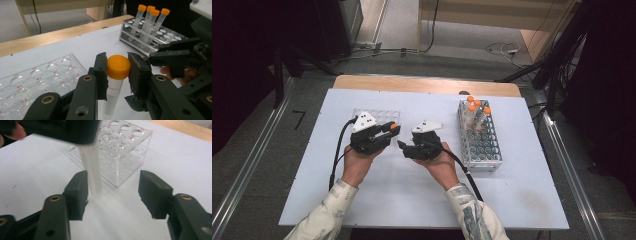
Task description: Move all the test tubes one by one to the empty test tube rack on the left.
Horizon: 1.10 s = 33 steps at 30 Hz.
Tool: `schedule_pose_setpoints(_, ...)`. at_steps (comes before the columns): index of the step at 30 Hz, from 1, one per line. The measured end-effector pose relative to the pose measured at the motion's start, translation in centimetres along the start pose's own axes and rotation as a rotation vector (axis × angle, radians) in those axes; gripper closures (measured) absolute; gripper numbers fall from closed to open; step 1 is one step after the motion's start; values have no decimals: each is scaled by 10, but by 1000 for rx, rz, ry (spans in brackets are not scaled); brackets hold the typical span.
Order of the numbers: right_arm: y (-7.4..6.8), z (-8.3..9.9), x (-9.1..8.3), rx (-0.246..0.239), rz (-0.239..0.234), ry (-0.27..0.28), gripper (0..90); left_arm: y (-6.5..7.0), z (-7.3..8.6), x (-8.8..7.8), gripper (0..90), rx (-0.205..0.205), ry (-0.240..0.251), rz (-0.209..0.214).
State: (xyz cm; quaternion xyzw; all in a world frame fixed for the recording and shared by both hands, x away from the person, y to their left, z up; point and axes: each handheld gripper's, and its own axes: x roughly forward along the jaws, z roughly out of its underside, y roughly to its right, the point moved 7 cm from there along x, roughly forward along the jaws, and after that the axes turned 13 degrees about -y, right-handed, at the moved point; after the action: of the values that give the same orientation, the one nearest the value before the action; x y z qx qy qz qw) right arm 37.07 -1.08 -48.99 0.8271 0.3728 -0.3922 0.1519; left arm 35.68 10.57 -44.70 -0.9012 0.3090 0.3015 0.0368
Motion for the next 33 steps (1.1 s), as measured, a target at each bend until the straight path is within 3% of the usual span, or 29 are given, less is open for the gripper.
schedule_pose_setpoints(8,6,2,0,24,15,-14,222,-7,-6,-13,704,-17,23,-8)
schedule_pose_setpoints(22,13,9,-2,51,23,-28,223,-34,-10,-32,704,-89,62,-28)
schedule_pose_setpoints(33,15,11,-4,60,26,-17,225,-64,-12,-54,705,-145,115,-91)
